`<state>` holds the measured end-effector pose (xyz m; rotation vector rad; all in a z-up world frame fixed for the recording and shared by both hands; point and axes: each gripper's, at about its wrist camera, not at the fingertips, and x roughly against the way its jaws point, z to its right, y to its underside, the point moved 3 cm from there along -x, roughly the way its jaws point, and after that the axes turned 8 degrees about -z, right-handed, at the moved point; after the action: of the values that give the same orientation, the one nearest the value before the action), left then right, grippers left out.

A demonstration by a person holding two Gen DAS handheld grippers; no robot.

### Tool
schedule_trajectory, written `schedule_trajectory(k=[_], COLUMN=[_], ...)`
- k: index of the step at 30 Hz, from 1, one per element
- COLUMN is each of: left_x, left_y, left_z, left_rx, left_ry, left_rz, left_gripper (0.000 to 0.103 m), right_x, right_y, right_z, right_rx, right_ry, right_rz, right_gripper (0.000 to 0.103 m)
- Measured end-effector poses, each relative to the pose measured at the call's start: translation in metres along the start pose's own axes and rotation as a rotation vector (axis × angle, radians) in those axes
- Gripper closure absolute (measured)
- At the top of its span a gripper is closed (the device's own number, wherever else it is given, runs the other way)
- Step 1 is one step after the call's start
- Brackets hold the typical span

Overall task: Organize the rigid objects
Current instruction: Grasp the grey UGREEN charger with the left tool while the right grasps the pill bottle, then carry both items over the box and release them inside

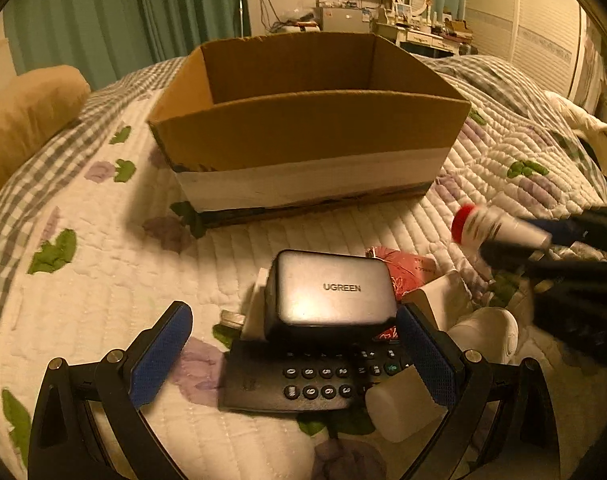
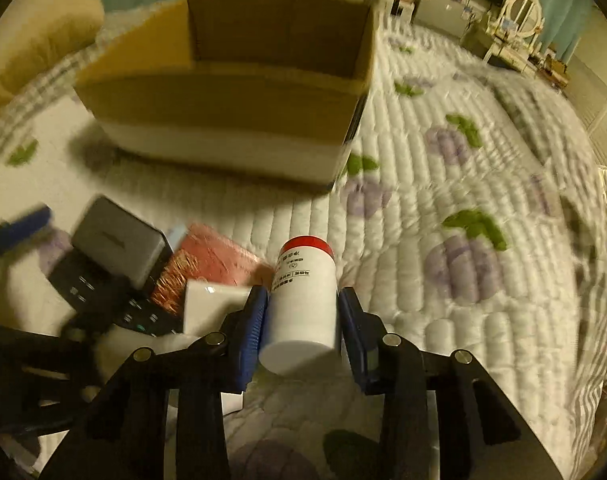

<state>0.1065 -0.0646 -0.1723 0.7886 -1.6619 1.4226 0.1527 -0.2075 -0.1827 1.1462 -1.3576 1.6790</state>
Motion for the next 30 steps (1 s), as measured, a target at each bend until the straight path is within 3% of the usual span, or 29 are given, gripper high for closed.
schedule_trajectory(k=[4, 8, 15, 22, 26, 30], left_x=[-0.009, -0.018, -0.013, 0.022, 0.049, 0.074], left_y=[-0.004, -0.008, -0.01, -0.024, -0.041, -0.078], left_z=[0.008, 0.015, 0.016, 0.008, 0.003, -0.01], left_rx=[-0.026, -0.042, -0.05, -0.021, -0.011, 0.012], left_ry=[0.025, 0.047, 0.038, 0.06, 0.071, 0.074], left_rz=[-0.018, -0.041, -0.03, 0.044, 0.108, 0.171], left_gripper=[0.011, 0.027, 0.03, 0.03, 0.03, 0.03], right_x=[0.013, 0.013, 0.027, 0.06, 0.085, 0.112], right_y=[-0.003, -0.005, 0.002, -0.009, -0.023, -0.054], right_z=[0.0, -0.005, -0.005, -0.007, -0.007, -0.005], right_rx=[0.005, 0.009, 0.006, 0.026, 0.045, 0.051], right_ry=[-0.009, -0.015, -0.028, -0.017, -0.022, -0.019], right_rz=[0.034, 0.046, 0.079, 0.158, 0.21, 0.279], right_gripper=[0.067, 0.067, 0.067, 0.067, 0.067, 0.067])
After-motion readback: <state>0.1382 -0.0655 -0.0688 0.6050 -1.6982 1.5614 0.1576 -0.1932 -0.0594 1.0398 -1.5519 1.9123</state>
